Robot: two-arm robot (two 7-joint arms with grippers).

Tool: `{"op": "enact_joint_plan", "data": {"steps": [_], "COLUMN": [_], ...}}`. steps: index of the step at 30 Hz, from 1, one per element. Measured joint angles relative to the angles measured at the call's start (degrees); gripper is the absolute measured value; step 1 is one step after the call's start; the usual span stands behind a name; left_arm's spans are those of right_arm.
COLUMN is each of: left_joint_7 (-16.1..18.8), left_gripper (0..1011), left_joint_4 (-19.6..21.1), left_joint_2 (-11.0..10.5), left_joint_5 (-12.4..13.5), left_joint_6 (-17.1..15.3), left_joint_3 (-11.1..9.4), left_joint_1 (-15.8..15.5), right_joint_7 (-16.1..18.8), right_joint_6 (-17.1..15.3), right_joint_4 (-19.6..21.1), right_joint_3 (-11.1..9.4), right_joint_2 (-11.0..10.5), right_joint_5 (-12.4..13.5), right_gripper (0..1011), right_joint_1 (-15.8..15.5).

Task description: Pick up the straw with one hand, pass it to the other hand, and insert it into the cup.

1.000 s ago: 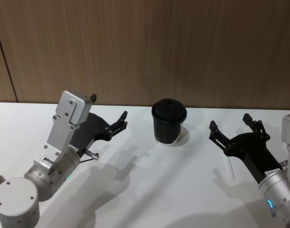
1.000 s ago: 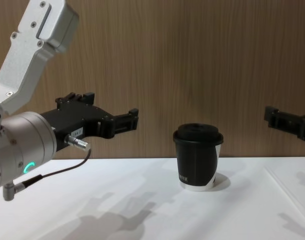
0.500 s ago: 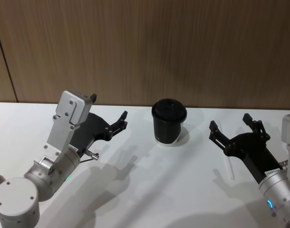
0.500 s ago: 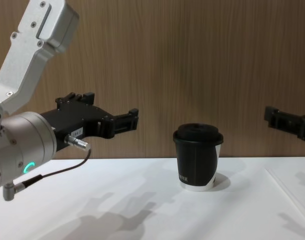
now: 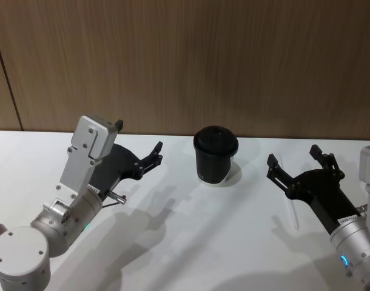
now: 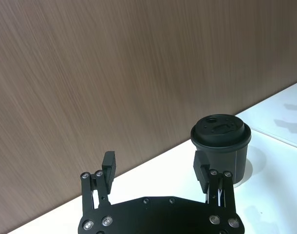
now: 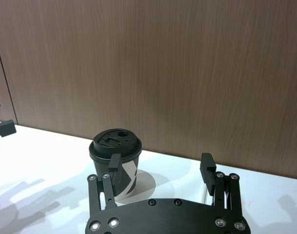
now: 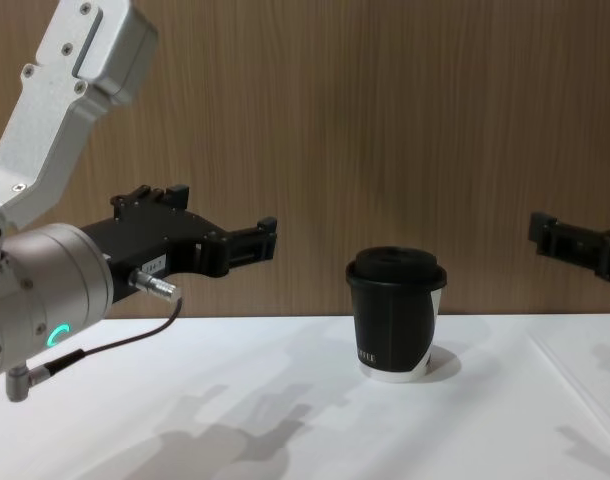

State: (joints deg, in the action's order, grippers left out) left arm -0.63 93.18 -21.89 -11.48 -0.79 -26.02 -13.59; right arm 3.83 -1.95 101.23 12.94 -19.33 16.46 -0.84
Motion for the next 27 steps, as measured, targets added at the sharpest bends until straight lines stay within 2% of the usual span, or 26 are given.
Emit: {"op": "enact_joint_plan", "data": {"steps": [19,27], "left_joint_7": [0.00,0.00], "left_gripper": [1003,1003], "left_joint_4": [0.00,0.00], "left_joint_2": [0.00,0.00], "left_joint_5": [0.00,0.00], "left_joint_6": [0.00,0.00], "left_joint_3": [0.00,0.00], "left_joint_1": [0.00,0.00], "right_joint_7": [0.02,1.11], "right_joint_6": [-0.04,-1.58], "right_joint_4": [-0.05,-1.24], "right_joint_3": [-0.07,-0.62], "right_joint_2": [0.00,-0.88], "right_joint_5": [-0.01,0.03], "right_gripper": [1001,1001], "right_joint_1": [0.04,0.88]}}
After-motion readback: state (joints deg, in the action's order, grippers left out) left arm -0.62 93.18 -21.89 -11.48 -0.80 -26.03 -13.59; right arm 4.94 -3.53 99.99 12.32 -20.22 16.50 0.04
